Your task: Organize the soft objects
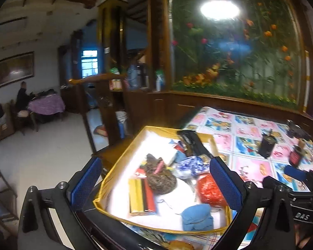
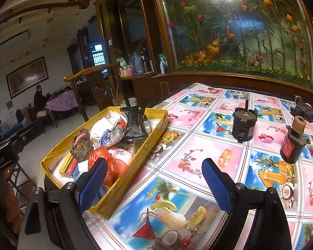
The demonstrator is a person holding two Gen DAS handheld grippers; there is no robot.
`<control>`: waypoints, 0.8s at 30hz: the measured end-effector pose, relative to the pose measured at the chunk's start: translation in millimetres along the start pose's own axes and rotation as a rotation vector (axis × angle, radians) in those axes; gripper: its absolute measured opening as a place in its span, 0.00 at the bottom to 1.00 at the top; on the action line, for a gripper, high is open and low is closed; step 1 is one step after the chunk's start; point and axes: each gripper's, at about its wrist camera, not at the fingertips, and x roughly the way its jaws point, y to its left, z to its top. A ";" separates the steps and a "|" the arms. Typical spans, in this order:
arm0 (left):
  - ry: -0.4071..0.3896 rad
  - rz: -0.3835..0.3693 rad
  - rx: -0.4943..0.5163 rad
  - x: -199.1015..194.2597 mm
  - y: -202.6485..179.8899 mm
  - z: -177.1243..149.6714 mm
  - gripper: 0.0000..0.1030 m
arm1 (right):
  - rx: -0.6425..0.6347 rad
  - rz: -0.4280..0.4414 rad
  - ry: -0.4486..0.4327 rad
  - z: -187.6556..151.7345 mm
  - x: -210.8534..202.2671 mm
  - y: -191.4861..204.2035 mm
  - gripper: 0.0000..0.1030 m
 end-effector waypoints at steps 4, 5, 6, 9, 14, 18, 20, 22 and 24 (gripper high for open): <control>0.052 0.031 -0.020 15.8 8.8 -4.4 1.00 | 0.004 0.010 0.009 -0.6 1.5 0.5 0.92; 0.067 0.050 -0.021 19.5 11.0 -5.8 1.00 | 0.003 0.013 0.012 -1.1 2.0 1.0 0.92; 0.076 0.066 -0.022 22.1 13.8 -6.9 1.00 | -0.001 0.013 0.020 -1.4 3.6 1.9 0.92; 0.107 0.069 -0.048 29.1 23.6 -10.5 1.00 | -0.018 -0.003 0.030 -2.7 6.2 5.2 0.92; 0.140 0.083 -0.064 37.2 32.1 -17.6 1.00 | -0.025 -0.017 0.056 -4.0 10.9 6.9 0.92; 0.149 0.081 -0.063 38.9 34.4 -18.8 1.00 | -0.028 -0.025 0.050 -4.2 11.4 7.0 0.92; 0.146 0.083 -0.061 39.0 34.5 -19.7 1.00 | -0.027 -0.028 0.049 -4.6 11.2 6.6 0.92; 0.150 0.086 -0.059 39.0 34.6 -20.1 1.00 | -0.022 -0.029 0.048 -4.4 11.6 5.2 0.92; 0.155 0.088 -0.057 39.5 34.8 -21.1 1.00 | -0.016 -0.029 0.046 -3.9 10.9 4.4 0.92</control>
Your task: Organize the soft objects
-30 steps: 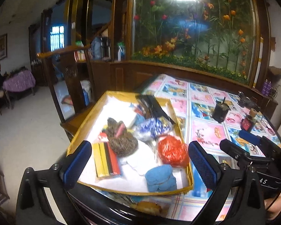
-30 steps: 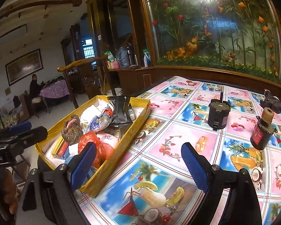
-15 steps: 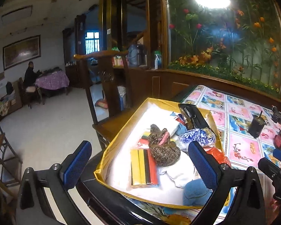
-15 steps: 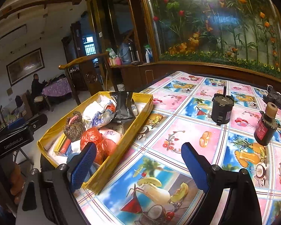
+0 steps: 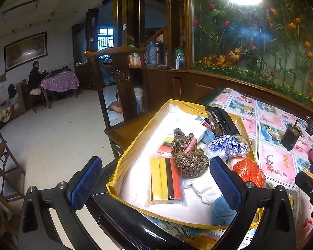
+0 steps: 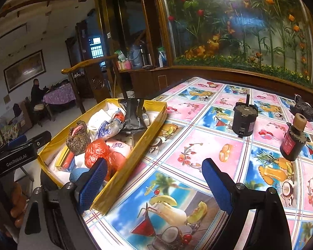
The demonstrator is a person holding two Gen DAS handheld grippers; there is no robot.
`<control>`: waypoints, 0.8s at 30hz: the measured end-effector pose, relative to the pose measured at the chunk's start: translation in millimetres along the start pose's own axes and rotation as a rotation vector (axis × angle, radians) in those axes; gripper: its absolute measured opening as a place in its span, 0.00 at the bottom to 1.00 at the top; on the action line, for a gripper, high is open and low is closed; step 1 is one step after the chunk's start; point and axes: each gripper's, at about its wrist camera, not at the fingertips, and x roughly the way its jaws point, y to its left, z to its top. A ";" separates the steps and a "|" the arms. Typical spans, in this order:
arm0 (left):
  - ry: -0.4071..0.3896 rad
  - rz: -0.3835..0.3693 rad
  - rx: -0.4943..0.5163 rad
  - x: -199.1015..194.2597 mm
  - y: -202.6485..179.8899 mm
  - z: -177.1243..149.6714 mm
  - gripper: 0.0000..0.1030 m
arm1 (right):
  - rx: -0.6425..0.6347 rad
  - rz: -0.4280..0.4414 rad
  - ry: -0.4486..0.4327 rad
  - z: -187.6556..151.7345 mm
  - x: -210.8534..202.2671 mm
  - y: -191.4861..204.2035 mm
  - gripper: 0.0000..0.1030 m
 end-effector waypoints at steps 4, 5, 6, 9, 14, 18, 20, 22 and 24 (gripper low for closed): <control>0.003 0.006 0.000 -0.5 0.3 -0.5 1.00 | 0.000 0.001 -0.001 0.4 -0.8 -0.1 0.92; 0.001 0.009 0.000 -0.7 0.6 -0.6 1.00 | 0.000 0.001 -0.003 0.1 -1.1 -0.5 0.92; -0.001 0.011 0.000 -1.0 0.8 -0.9 1.00 | -0.002 0.000 -0.003 -0.2 -1.0 -0.6 0.92; -0.001 0.015 0.007 -2.0 0.1 -1.3 1.00 | 0.000 0.002 -0.004 -0.3 -1.5 -0.6 0.92; -0.004 0.019 0.014 -4.7 -1.1 -1.7 1.00 | -0.001 -0.001 -0.003 -0.6 -1.9 -0.2 0.92; -0.004 0.016 0.016 -4.3 -1.1 -1.5 1.00 | -0.001 -0.002 -0.002 -1.6 -3.3 1.3 0.92; -0.002 0.014 0.026 -4.8 -2.0 -1.4 1.00 | -0.001 -0.006 -0.008 -2.2 -4.5 1.5 0.92; -0.001 0.015 0.036 -6.5 -3.0 -0.2 1.00 | 0.002 -0.008 -0.010 -3.0 -5.1 1.3 0.92; 0.009 0.002 0.040 -7.0 -2.3 0.4 1.00 | 0.005 -0.010 -0.012 -4.1 -6.8 0.8 0.92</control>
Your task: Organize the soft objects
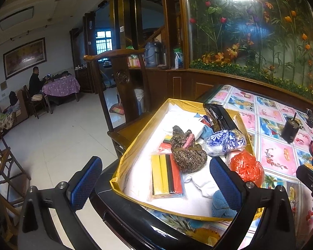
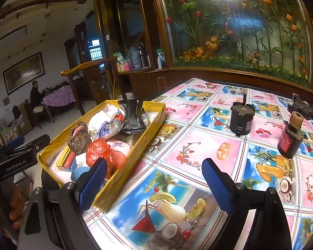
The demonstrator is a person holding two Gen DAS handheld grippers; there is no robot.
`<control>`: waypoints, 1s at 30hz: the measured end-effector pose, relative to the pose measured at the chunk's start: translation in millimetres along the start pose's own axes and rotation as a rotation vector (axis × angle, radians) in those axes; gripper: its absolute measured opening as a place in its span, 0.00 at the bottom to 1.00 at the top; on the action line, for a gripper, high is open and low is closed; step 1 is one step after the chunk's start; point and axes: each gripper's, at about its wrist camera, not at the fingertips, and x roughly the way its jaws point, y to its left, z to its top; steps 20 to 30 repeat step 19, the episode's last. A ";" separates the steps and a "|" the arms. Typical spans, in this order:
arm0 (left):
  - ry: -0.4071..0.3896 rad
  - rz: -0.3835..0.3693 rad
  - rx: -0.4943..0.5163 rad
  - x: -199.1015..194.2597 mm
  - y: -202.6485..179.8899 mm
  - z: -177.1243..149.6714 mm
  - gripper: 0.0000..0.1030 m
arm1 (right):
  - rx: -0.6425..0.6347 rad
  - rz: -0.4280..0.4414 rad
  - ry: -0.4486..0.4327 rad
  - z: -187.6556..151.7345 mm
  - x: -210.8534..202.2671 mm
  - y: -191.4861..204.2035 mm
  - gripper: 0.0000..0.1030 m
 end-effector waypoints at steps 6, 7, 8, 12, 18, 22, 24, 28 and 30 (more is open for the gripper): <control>-0.004 0.006 0.006 -5.6 0.5 0.5 1.00 | 0.007 -0.004 -0.005 -4.2 -5.8 -1.1 0.92; -0.004 0.006 0.005 -5.9 1.8 0.9 1.00 | 0.007 -0.004 -0.006 -5.4 -6.9 -1.0 0.92; -0.004 0.008 0.007 -5.5 1.5 0.9 1.00 | 0.007 -0.006 -0.007 -6.5 -7.6 -0.8 0.92; 0.019 0.021 0.049 -8.7 -2.4 0.5 1.00 | 0.010 -0.013 -0.012 -9.0 -11.3 -1.5 0.92; 0.010 0.071 0.058 -16.6 -1.1 -2.6 1.00 | 0.019 -0.024 -0.013 -12.7 -15.3 -4.9 0.92; 0.005 0.075 0.061 -17.7 -0.6 -2.3 1.00 | 0.023 -0.024 -0.012 -13.2 -15.9 -5.9 0.92; 0.005 0.075 0.061 -17.7 -0.6 -2.3 1.00 | 0.023 -0.024 -0.012 -13.2 -15.9 -5.9 0.92; 0.005 0.075 0.061 -17.7 -0.6 -2.3 1.00 | 0.023 -0.024 -0.012 -13.2 -15.9 -5.9 0.92; 0.005 0.075 0.061 -17.7 -0.6 -2.3 1.00 | 0.023 -0.024 -0.012 -13.2 -15.9 -5.9 0.92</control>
